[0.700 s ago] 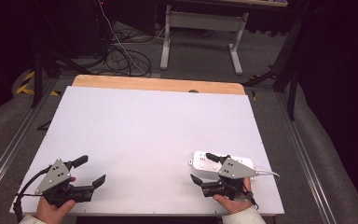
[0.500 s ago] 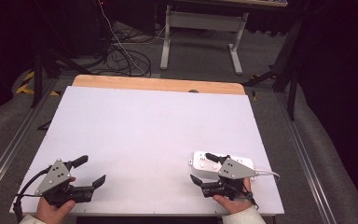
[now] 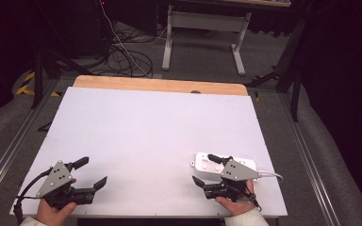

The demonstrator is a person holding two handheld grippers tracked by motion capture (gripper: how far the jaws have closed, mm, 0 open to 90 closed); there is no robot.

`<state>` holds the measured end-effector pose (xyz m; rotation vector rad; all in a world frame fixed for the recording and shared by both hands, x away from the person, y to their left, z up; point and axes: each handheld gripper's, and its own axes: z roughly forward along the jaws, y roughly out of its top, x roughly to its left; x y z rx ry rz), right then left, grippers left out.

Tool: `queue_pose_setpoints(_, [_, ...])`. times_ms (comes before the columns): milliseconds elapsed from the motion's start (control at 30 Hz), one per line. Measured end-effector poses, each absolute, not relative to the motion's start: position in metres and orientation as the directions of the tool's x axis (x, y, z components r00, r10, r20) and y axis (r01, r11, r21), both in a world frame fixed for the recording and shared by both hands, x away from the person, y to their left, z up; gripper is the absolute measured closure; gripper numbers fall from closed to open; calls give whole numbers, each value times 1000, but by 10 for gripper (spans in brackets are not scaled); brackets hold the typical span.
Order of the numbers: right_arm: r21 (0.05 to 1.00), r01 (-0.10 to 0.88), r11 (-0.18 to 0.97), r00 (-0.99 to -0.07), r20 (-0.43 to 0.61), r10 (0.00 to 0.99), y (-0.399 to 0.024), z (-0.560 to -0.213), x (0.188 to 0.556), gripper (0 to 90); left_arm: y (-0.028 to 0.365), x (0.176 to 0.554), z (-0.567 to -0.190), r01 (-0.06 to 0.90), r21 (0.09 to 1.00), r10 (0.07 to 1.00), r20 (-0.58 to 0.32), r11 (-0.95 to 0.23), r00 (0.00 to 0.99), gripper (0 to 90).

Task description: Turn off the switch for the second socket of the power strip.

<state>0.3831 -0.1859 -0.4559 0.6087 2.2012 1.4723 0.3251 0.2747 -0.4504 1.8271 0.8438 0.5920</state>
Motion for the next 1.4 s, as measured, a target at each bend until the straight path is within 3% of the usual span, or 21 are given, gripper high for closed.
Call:
queue_pose_setpoints(1067, [935,114,336,-807,-110,580,-185,-437,385,169,275,326,-451,282,919,772,36,-275,635,132])
queue_pose_setpoints(1267, [935,132,329,-803,-94,589,-188,-430,386,277,274,326,-451,283,918,772,37,-276,634,132])
queue_pose_setpoints(1300, [936,130,328,-802,-95,590,-189,-427,386,350,274,326,-451,283,918,773,37,-276,634,132])
queue_pose_setpoints(1400, [936,127,328,-803,-98,589,-191,-425,386,404,274,326,-451,287,918,774,33,-273,633,132])
